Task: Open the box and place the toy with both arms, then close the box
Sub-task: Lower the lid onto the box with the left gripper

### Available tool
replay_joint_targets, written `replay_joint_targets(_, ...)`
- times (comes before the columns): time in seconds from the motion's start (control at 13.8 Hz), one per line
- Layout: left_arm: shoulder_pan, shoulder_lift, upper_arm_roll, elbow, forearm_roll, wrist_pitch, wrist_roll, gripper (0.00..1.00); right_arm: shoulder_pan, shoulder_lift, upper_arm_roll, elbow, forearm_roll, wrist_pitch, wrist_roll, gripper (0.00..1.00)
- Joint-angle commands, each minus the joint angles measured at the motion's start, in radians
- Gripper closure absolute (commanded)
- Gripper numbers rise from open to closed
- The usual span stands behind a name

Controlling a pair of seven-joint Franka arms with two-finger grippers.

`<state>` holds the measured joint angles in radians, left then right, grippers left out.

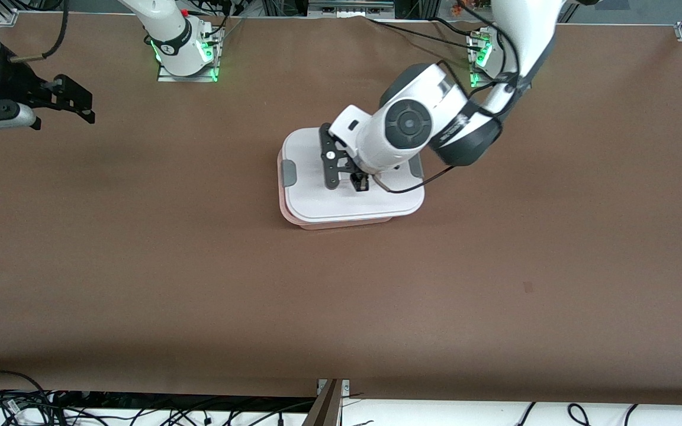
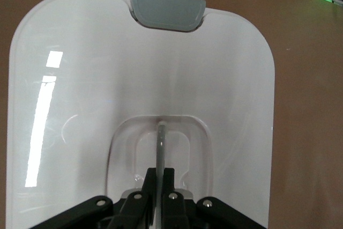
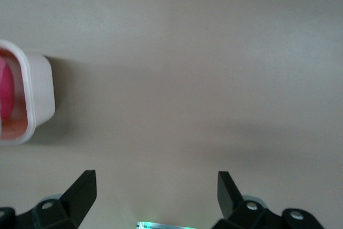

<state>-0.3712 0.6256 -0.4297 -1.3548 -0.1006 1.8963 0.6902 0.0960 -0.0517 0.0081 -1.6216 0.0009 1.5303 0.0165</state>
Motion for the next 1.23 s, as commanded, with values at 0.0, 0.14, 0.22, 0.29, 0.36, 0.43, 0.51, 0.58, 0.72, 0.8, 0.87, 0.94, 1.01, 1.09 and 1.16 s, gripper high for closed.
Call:
replay_joint_targets(0.0, -0.081, 0.028, 0.014, 0.023, 0.090, 0.027, -0.122, 1.00, 0.004, 0.015, -0.004, -0.001, 0.016, 0.027, 0.056, 0.00)
replay_joint_targets(0.14, -0.084, 0.042, 0.012, 0.023, 0.119, 0.027, -0.132, 1.00, 0.004, 0.020, -0.004, 0.002, 0.008, 0.028, 0.056, 0.00)
replay_joint_targets(0.22, -0.084, 0.042, 0.012, 0.019, 0.121, 0.029, -0.132, 1.00, 0.001, 0.023, -0.004, 0.003, 0.007, 0.030, 0.056, 0.00)
replay_joint_targets(0.29, -0.083, 0.043, 0.014, 0.016, 0.127, 0.029, -0.132, 1.00, 0.001, 0.026, -0.004, 0.006, 0.004, 0.028, 0.053, 0.00)
replay_joint_targets(0.36, -0.083, 0.049, 0.014, 0.016, 0.157, 0.029, -0.132, 1.00, 0.001, 0.032, -0.004, 0.014, -0.002, 0.028, 0.042, 0.00)
replay_joint_targets(0.43, -0.083, 0.055, 0.014, 0.016, 0.174, 0.038, -0.133, 1.00, 0.001, 0.039, -0.005, 0.034, -0.007, 0.021, 0.040, 0.00)
replay_joint_targets(0.51, -0.083, 0.062, 0.014, 0.016, 0.176, 0.059, -0.133, 1.00, 0.001, 0.041, -0.005, 0.043, -0.027, 0.018, 0.037, 0.00)
replay_joint_targets(0.58, -0.083, 0.065, 0.014, 0.014, 0.176, 0.078, -0.135, 1.00, 0.001, 0.041, -0.007, 0.043, -0.039, 0.018, 0.037, 0.00)
replay_joint_targets(0.72, -0.083, 0.066, 0.014, 0.016, 0.176, 0.086, -0.152, 1.00, -0.001, 0.041, -0.007, 0.043, -0.039, 0.018, 0.037, 0.00)
replay_joint_targets(0.8, -0.083, 0.066, 0.014, 0.016, 0.177, 0.086, -0.156, 1.00, -0.001, 0.043, -0.007, 0.043, -0.038, 0.018, 0.037, 0.00)
replay_joint_targets(0.87, -0.083, 0.066, 0.016, 0.016, 0.179, 0.086, -0.156, 1.00, 0.001, 0.043, -0.007, 0.043, -0.038, 0.018, 0.037, 0.00)
replay_joint_targets(0.94, -0.083, 0.065, 0.016, 0.020, 0.186, 0.086, -0.156, 1.00, 0.001, 0.043, -0.007, 0.043, -0.038, 0.019, 0.039, 0.00)
replay_joint_targets(1.01, -0.083, 0.059, 0.016, 0.022, 0.217, 0.086, -0.159, 1.00, -0.001, 0.043, -0.007, 0.045, -0.036, 0.025, 0.037, 0.00)
replay_joint_targets(1.09, -0.083, 0.056, 0.014, 0.023, 0.238, 0.084, -0.173, 1.00, -0.002, 0.043, -0.007, 0.045, -0.036, 0.027, 0.039, 0.00)
replay_joint_targets(1.16, -0.083, 0.055, 0.014, 0.023, 0.242, 0.084, -0.188, 1.00, -0.002, 0.043, -0.007, 0.045, -0.038, 0.027, 0.040, 0.00)
